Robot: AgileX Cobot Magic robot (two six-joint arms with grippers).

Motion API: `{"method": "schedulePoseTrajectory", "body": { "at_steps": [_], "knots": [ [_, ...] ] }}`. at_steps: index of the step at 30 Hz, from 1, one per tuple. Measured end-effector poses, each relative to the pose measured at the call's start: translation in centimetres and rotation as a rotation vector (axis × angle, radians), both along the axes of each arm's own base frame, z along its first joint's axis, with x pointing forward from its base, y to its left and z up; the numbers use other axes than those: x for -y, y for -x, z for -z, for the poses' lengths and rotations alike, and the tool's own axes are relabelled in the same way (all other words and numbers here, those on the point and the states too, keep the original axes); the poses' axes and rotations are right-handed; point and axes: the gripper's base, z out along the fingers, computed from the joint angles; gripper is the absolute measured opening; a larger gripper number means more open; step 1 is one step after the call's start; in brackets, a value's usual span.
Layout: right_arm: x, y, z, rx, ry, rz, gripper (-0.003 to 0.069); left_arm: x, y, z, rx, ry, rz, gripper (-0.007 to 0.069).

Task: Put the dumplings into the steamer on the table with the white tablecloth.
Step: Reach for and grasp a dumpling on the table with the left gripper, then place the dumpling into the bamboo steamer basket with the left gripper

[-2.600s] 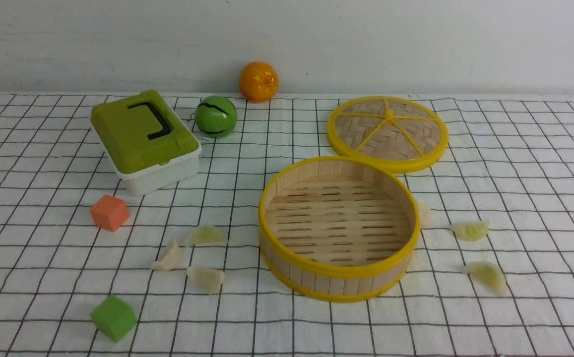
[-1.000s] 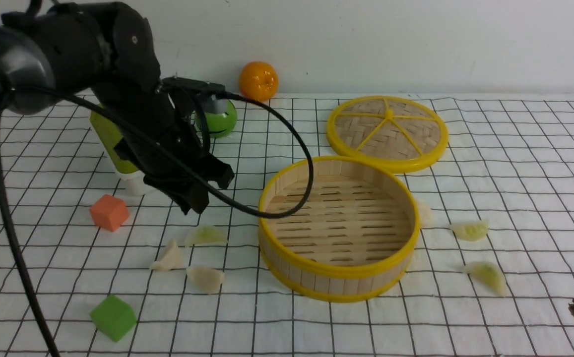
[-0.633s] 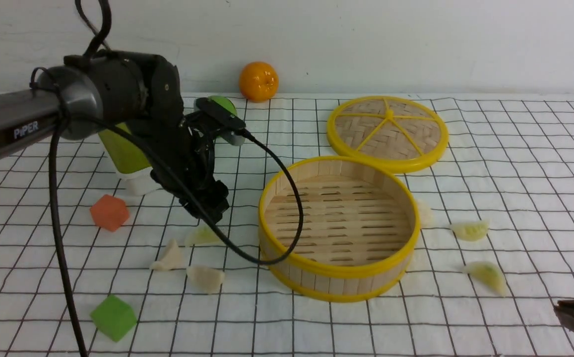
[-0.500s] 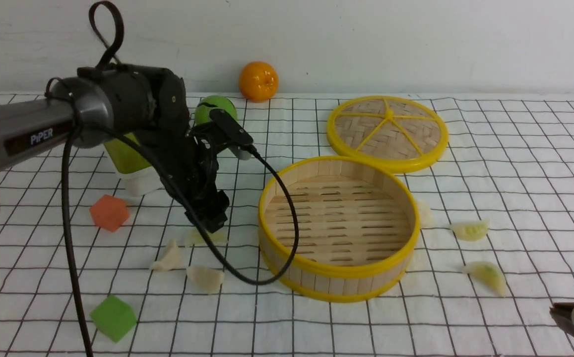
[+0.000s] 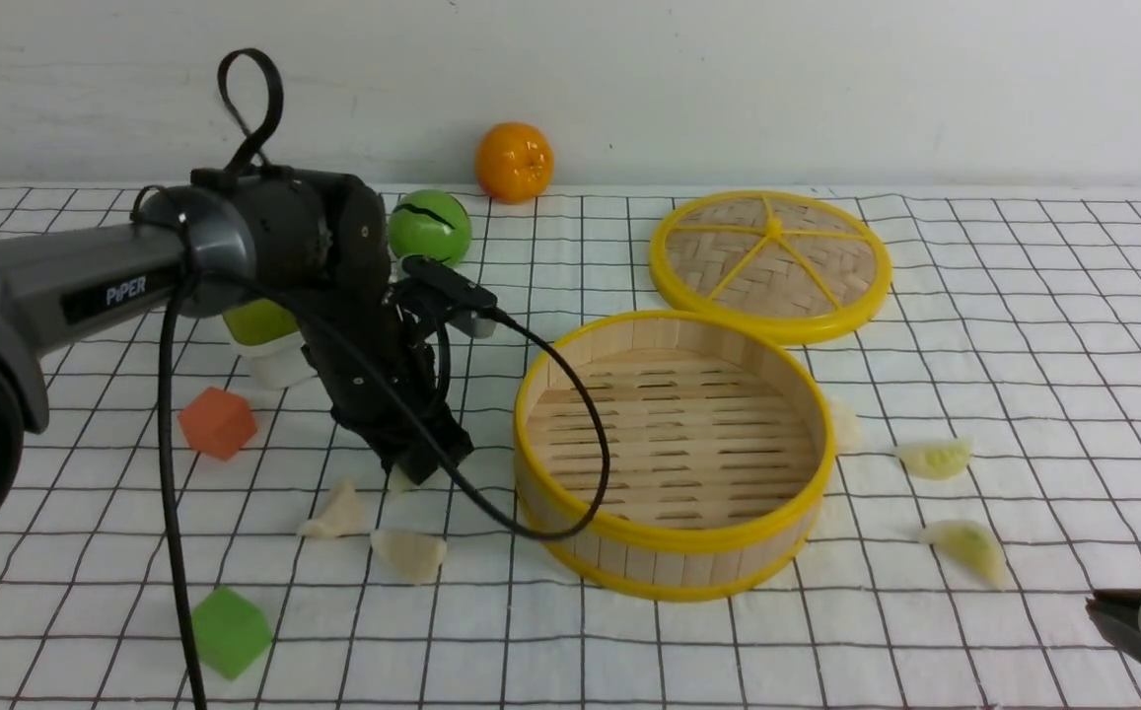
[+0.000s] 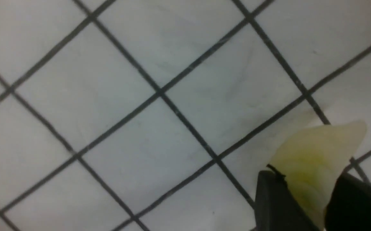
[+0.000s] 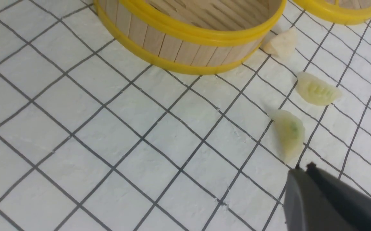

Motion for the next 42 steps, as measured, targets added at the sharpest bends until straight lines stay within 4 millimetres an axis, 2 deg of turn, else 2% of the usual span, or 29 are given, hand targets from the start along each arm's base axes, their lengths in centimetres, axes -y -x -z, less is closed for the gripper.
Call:
{"method": "schedulePoseTrajectory", "body": {
  "at_steps": [3, 7, 8, 9, 11, 12, 14, 16, 18, 20, 22, 25, 26, 28, 36, 40, 41, 42],
  "knots": [
    [0.0, 0.0, 0.0, 0.0, 0.0, 0.0, -0.0003, -0.1, -0.3, -1.4, -0.016, 0.01, -0.118, 0.0179],
    [0.0, 0.0, -0.1, 0.002, -0.015, 0.008, -0.0002, 0.1, -1.2, -5.4, 0.007, 0.047, -0.256, 0.0179],
    [0.0, 0.0, -0.1, 0.003, -0.016, 0.008, -0.0002, 0.1, -1.3, -5.6, 0.009, 0.054, -0.264, 0.0179],
    [0.0, -0.1, -0.1, 0.007, -0.021, 0.009, -0.0001, 0.4, -1.7, -8.0, 0.044, 0.109, -0.308, 0.0179],
    [-0.1, -0.1, -0.1, 0.01, -0.022, 0.009, 0.0, 1.5, -1.7, -10.9, 0.079, 0.212, -0.336, 0.0179],
    [-0.1, -0.1, -0.1, 0.009, -0.022, 0.009, 0.0, 1.6, -1.7, -11.2, 0.082, 0.222, -0.336, 0.0179],
    [-0.1, -0.1, -0.1, 0.008, -0.029, 0.014, 0.0, 4.0, -1.1, -13.6, 0.107, 0.326, -0.304, 0.0179],
    [-0.1, -0.1, -0.1, 0.001, -0.05, 0.029, 0.0001, 6.5, -0.2, -14.2, 0.106, 0.364, -0.26, 0.0179],
    [-0.1, -0.1, -0.2, -0.007, -0.074, 0.047, 0.0002, 8.8, 0.4, -13.5, 0.086, 0.368, -0.243, 0.0179],
    [-0.1, -0.1, -0.2, -0.014, -0.096, 0.062, 0.0003, 10.8, 0.7, -11.5, 0.059, 0.335, -0.258, 0.0179],
    [-0.1, -0.1, -0.2, -0.017, -0.104, 0.068, 0.0003, 12.0, 0.3, -9.0, 0.048, 0.284, -0.285, 0.0179],
    [-0.1, -0.1, -0.2, -0.018, -0.105, 0.069, 0.0006, 12.4, -0.9, -5.4, 0.048, 0.229, -0.344, 0.0179],
    [-0.1, -0.1, -0.2, -0.018, -0.106, 0.07, 0.0006, 12.4, -1.0, -5.3, 0.047, 0.227, -0.348, 0.0179],
    [-0.1, -0.1, -0.2, -0.02, -0.109, 0.072, 0.0008, 12.5, -1.4, -3.6, 0.035, 0.209, -0.369, 0.0179],
    [-0.1, -0.1, -0.2, -0.024, -0.124, 0.083, 0.001, 12.8, -1.7, -2.4, 0.026, 0.22, -0.38, 0.0189],
    [-0.1, -0.1, -0.2, -0.027, -0.134, 0.09, 0.0012, 12.8, -1.8, -2.1, 0.019, 0.226, -0.398, 0.0296],
    [-0.1, -0.1, -0.2, -0.027, -0.134, 0.09, 0.0012, 12.8, -1.8, -2.1, 0.017, 0.226, -0.401, 0.0303],
    [-0.1, -0.1, -0.2, -0.04, -0.166, 0.114, 0.0012, 12.8, -1.8, -2.1, 0.014, 0.231, -0.418, 0.0359]
  ]
}}
